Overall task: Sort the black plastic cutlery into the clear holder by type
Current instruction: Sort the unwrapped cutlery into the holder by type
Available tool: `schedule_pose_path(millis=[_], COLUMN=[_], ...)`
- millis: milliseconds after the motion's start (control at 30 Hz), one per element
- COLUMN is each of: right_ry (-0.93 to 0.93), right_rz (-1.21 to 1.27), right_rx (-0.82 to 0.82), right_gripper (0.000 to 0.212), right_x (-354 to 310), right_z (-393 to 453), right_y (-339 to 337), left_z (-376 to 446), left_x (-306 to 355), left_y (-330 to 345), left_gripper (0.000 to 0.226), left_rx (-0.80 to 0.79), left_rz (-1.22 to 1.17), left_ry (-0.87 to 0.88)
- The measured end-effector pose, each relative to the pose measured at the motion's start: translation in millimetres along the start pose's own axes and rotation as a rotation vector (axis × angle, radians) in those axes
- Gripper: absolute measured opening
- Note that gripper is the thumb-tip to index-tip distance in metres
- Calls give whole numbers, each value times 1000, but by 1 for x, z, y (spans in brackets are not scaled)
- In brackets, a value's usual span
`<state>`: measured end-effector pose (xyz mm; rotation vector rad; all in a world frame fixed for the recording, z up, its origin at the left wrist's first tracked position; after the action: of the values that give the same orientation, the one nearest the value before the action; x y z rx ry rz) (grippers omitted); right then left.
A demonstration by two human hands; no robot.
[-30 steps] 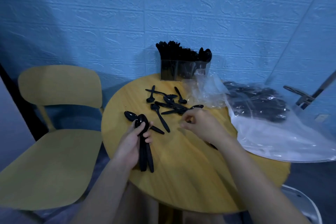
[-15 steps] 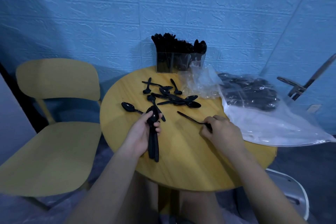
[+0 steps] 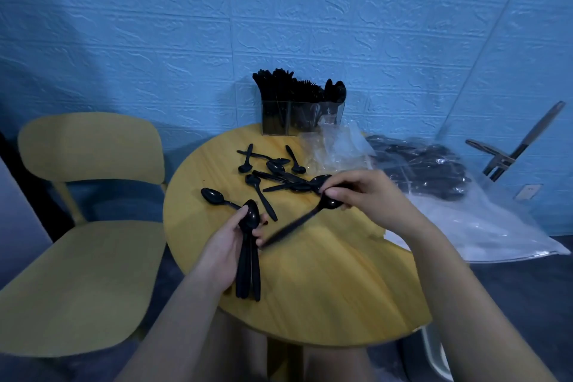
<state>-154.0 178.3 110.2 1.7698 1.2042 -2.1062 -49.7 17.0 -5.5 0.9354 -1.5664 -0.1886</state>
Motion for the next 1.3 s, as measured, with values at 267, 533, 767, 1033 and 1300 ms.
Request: schedule_pose_path(millis=[267, 533, 767, 1033, 1300], right_ry=[-86, -176, -121, -86, 70], right_rz=[-321, -493, -400, -249, -548], right_rx=[-270, -240, -288, -269, -306], right_gripper=[9, 33, 11, 8, 33], right_x=[-23, -32, -25, -45, -19], right_z=[49, 66, 77, 114, 146], right_y=[87, 127, 130, 134, 190], left_z=[-8, -12, -13, -6, 4], left_x=[8, 27, 35, 49, 77], left_y=[1, 5, -6, -38, -76], left_gripper=[36, 56, 45, 28, 22], left_rx=[-29, -143, -210, -128, 102], left_rz=[118, 333, 369, 324, 116], left_ry=[12, 70, 173, 199, 296])
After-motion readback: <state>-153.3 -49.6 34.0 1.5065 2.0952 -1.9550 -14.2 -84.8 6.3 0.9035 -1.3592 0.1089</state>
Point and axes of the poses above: each hand's wrist, its own z-axis towards the middle knuckle, its own y-axis out of the palm, x = y × z, the point moved 7 cm from there along z, towards the middle knuckle, and after that the axes turned 12 degrees about y, right-handed, at the moved point
